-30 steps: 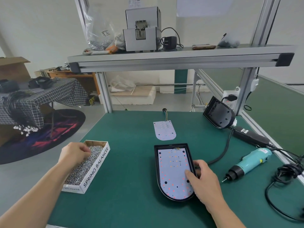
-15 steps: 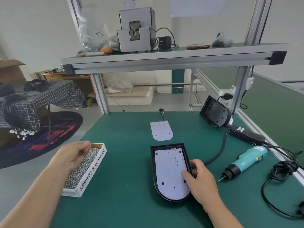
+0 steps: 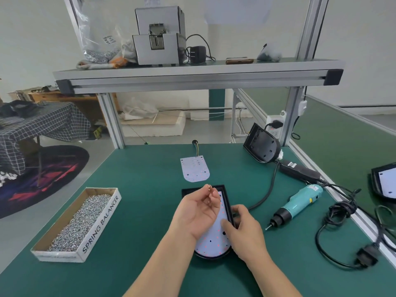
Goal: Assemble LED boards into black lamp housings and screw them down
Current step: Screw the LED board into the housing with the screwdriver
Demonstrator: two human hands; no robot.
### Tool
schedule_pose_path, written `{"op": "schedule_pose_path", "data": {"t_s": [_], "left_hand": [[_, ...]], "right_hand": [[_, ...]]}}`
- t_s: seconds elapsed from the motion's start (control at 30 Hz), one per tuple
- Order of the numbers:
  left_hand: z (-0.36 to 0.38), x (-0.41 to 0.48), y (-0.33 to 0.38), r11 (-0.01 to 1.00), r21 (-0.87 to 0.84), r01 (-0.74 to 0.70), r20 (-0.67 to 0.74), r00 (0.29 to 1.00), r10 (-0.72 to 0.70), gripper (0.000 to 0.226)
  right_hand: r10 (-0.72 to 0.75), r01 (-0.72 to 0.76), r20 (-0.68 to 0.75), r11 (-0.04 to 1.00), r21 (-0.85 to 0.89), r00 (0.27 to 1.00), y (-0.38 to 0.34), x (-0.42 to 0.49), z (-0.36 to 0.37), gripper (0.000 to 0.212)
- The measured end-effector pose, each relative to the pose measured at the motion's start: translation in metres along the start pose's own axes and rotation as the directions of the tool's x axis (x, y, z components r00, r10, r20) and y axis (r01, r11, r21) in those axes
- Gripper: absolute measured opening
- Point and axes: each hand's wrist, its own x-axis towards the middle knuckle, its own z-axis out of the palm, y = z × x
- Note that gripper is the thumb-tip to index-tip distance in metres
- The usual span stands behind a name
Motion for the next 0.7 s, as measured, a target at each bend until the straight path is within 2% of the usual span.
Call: {"op": "schedule_pose_path", "data": {"t_s": [0.1,0.23,0.27,0.33,0.37,0.43,0.47,0.53,0.6,0.7], "left_hand": [[-0.004,0.007,0.0,0.999,0.005,-0.032,-0.087,0.996,0.032,0.009],[-0.012,0.015,-0.001,0.996,0.034,-0.084,-0.133,0.987,0.088,0.007],[-0.014,0.016,0.0,0.994,0.057,-0.093,-0.132,0.986,0.1,0.006],[-0.016,0.019,0.001,0.991,0.093,-0.097,-0.129,0.986,0.109,0.007],[-0.017,0.021,0.001,0.989,0.108,-0.105,-0.129,0.985,0.118,0.007],[-0.02,0.023,0.001,0.982,0.136,-0.131,-0.127,0.981,0.148,0.009],[-0.021,0.023,0.0,0.979,0.147,-0.139,-0.128,0.979,0.159,0.01],[-0.023,0.023,0.0,0.976,0.159,-0.15,-0.131,0.976,0.172,0.008],[-0.023,0.023,-0.001,0.971,0.182,-0.157,-0.13,0.975,0.182,0.006],[-0.02,0.023,-0.002,0.962,0.226,-0.154,-0.117,0.976,0.184,0.006]], "right_hand": [[-0.015,0.015,-0.002,1.0,-0.006,1.0,0.001,0.001,0.0,0.015],[-0.049,0.049,0.007,0.998,0.035,0.999,-0.005,-0.003,-0.005,0.015],[-0.064,0.065,-0.021,0.996,0.06,0.998,-0.008,-0.005,-0.01,0.019],[-0.082,0.094,-0.224,0.995,0.043,0.971,-0.008,0.0,-0.035,0.026],[-0.071,0.068,-0.343,0.997,-0.021,0.937,-0.005,0.007,-0.053,0.029],[0.009,-0.111,-0.48,0.977,-0.183,0.877,0.004,0.026,-0.094,0.042],[0.097,-0.237,-0.486,0.942,-0.237,0.869,0.01,0.037,-0.112,0.052],[0.285,-0.417,-0.397,0.858,-0.301,0.873,0.021,0.056,-0.13,0.076],[0.385,-0.476,-0.325,0.836,-0.275,0.864,0.025,0.067,-0.13,0.093],[0.393,-0.475,-0.351,0.859,-0.191,0.85,0.028,0.075,-0.123,0.101]]}}
